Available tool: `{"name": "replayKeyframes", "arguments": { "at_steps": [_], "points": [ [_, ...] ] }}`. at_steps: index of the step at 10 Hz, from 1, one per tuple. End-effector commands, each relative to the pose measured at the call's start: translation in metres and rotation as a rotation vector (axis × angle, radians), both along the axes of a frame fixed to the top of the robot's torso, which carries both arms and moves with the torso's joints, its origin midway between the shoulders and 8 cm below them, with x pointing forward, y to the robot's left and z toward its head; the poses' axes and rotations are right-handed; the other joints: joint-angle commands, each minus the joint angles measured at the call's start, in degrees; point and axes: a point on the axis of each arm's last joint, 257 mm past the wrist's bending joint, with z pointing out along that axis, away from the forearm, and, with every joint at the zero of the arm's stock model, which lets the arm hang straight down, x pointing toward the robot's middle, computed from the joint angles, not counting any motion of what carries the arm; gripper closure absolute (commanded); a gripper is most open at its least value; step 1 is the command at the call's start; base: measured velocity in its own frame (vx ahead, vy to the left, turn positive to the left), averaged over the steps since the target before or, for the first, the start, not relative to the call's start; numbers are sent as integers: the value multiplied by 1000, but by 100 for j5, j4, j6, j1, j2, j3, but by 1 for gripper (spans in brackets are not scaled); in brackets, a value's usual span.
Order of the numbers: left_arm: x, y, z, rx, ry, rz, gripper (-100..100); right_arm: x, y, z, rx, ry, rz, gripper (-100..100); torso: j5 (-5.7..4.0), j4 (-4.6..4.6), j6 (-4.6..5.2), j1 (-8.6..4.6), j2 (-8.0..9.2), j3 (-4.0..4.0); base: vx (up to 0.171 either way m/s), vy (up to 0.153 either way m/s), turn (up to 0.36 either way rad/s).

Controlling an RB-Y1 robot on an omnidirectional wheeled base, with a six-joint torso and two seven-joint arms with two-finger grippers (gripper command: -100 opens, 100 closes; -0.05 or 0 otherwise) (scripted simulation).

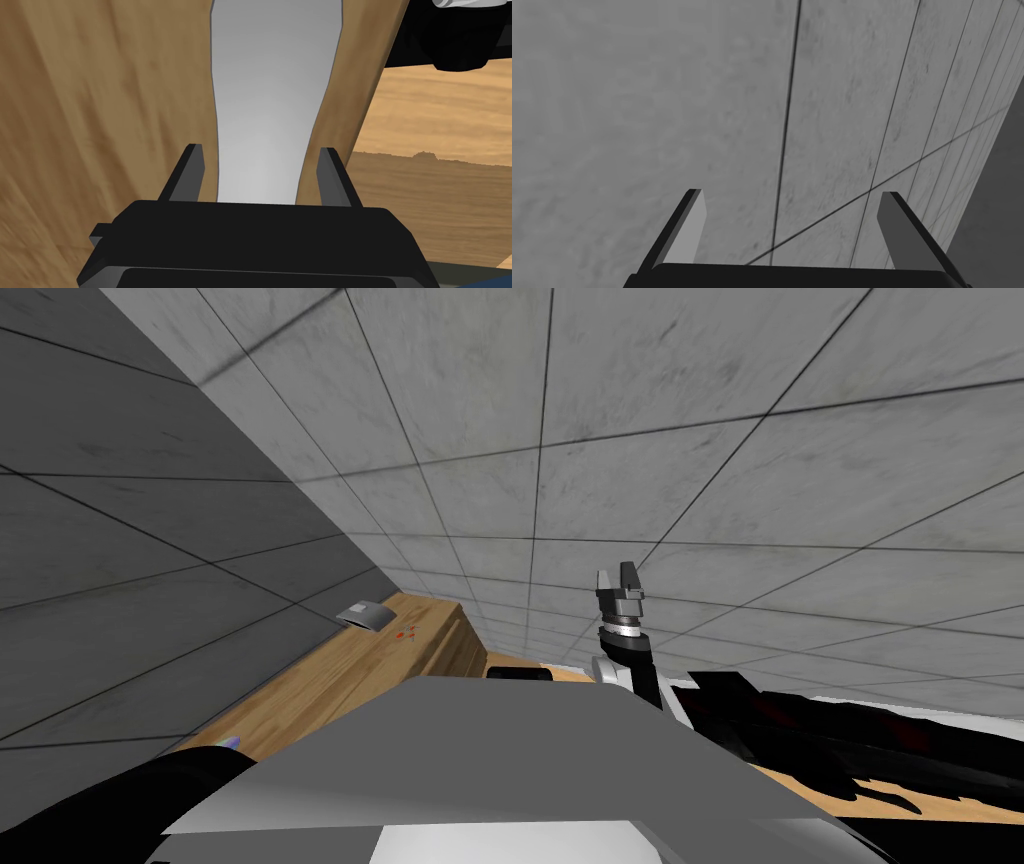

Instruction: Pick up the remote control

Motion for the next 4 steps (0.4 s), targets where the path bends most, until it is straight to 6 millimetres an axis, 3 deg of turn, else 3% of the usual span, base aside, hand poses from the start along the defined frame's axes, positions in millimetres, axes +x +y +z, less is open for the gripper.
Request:
{"name": "replayKeyframes", "arguments": {
  "at_steps": [1, 3, 4],
  "points": [
    [0, -2, 12, 2, 1, -2, 100, 0, 0, 0, 0, 0, 0, 0, 0, 0, 0, 0, 0, 0, 7, 5, 27],
    [1, -1, 13, 3, 0, -4, 100, 0, 0, 0, 0, 0, 0, 0, -5, -2, -2, -1, -4, -3, 7, 12, 17],
    [1, -2, 15, 2, 1, -3, 0, 0, 0, 0, 0, 0, 0, 0, -1, -1, -1, -1, -3, -2, 0, 0, 0]
  ]
}}
